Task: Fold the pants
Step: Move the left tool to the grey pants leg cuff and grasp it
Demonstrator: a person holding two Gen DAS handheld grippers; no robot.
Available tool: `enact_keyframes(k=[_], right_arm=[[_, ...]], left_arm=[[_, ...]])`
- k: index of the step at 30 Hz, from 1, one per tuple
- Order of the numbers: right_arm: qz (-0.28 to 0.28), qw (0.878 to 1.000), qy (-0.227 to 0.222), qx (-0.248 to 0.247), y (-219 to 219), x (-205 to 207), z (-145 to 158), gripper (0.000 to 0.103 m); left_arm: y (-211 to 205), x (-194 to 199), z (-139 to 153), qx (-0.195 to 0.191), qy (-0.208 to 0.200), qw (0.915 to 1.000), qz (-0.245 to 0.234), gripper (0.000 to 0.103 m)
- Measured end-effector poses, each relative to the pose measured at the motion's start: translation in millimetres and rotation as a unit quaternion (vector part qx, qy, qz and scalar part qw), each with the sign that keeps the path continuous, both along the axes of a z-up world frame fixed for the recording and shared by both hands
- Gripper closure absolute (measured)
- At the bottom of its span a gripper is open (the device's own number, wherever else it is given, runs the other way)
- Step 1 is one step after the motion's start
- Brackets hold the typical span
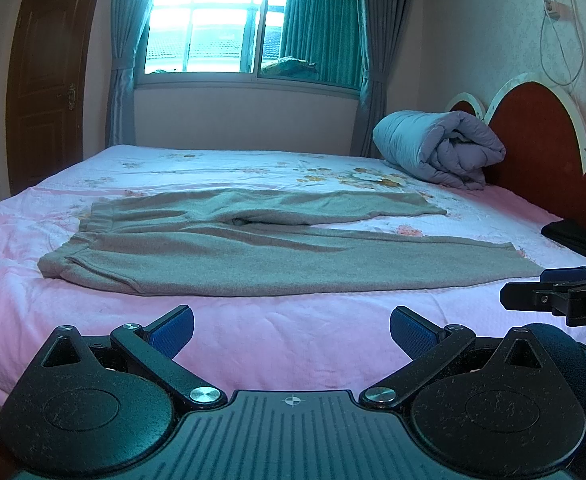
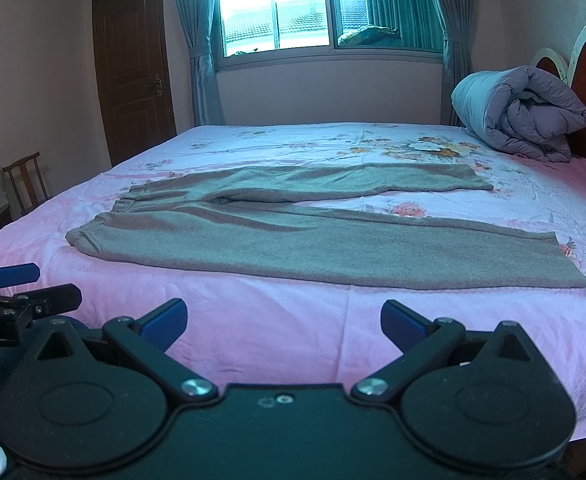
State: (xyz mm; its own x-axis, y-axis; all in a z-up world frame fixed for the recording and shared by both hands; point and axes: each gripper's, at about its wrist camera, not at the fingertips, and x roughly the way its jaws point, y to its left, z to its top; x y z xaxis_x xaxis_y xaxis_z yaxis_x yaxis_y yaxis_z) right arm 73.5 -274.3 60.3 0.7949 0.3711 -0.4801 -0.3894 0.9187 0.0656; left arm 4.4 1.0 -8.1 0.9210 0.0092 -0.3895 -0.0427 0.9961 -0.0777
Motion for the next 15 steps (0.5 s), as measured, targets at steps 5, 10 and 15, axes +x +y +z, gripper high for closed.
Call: enact_keyframes(k=[5, 10, 15], right_arm=[[0.0, 1.0, 0.0, 0.0, -0.5, 0.4, 1.0, 0.006], [0.001, 1.0, 0.001, 0.0, -1.4, 1.2, 2.8, 0.006], [-0.003, 1.0, -0.015, 0.0, -4.0, 9.9, 3.9, 0.006]], left_arm=[[0.3, 0.2, -0.5, 0.0, 0.0, 1.0, 0.0, 0.0], [4.2, -0.1, 1.7, -0.006, 0.001, 1.0, 0.002, 0.0], [28.4, 6.6, 17.0, 0.007, -0.015, 0.9996, 0.021, 0.0]])
